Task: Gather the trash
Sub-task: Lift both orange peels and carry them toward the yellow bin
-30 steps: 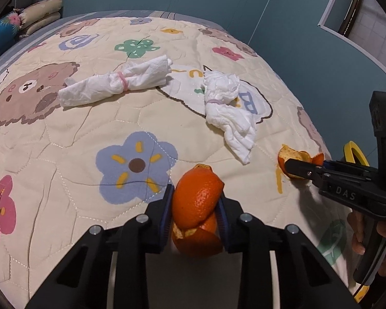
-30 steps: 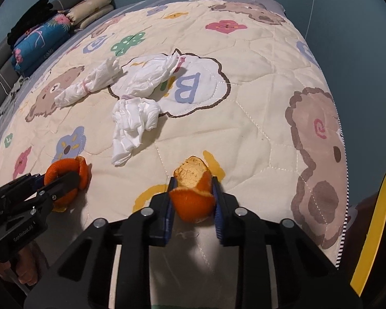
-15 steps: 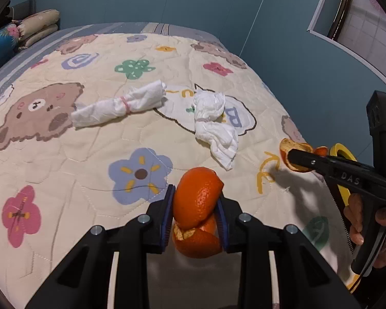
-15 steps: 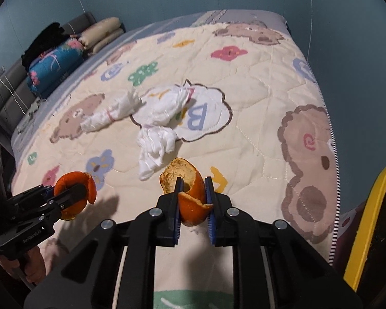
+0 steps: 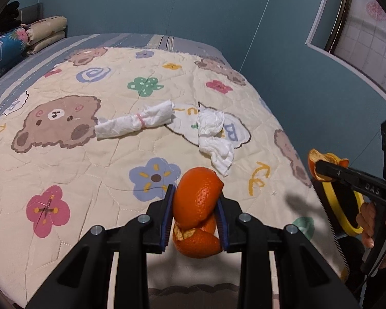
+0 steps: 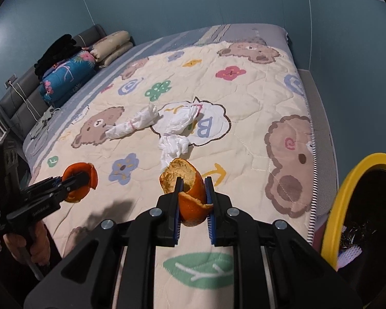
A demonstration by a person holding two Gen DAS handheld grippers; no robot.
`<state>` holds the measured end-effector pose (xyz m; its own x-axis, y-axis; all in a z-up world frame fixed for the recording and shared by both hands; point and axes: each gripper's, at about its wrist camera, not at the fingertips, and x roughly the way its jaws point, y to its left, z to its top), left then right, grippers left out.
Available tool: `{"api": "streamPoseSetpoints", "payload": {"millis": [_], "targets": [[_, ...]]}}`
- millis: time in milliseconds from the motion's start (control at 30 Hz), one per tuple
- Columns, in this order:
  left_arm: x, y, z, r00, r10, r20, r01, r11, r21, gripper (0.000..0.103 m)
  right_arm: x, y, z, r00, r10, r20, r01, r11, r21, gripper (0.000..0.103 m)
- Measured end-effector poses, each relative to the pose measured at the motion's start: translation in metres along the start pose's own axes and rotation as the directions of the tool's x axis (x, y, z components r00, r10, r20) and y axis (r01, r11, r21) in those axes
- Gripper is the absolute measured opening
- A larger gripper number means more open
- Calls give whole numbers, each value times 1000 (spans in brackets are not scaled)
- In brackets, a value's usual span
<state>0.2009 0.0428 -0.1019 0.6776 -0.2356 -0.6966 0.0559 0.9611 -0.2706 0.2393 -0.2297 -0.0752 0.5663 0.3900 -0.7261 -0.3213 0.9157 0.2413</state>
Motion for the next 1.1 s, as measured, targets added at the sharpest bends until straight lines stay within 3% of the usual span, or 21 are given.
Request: {"api": "streamPoseSetpoints", "payload": {"millis": [467, 1100], "targets": [[-45, -47, 25, 992, -66, 104, 61, 997, 56, 27, -85, -14, 2, 993, -8, 116, 5, 1000, 26, 16], [-40, -166, 53, 972, -218, 88, 194, 955, 223, 28, -168, -78, 0, 964, -132, 229, 108, 988, 112, 16]]}}
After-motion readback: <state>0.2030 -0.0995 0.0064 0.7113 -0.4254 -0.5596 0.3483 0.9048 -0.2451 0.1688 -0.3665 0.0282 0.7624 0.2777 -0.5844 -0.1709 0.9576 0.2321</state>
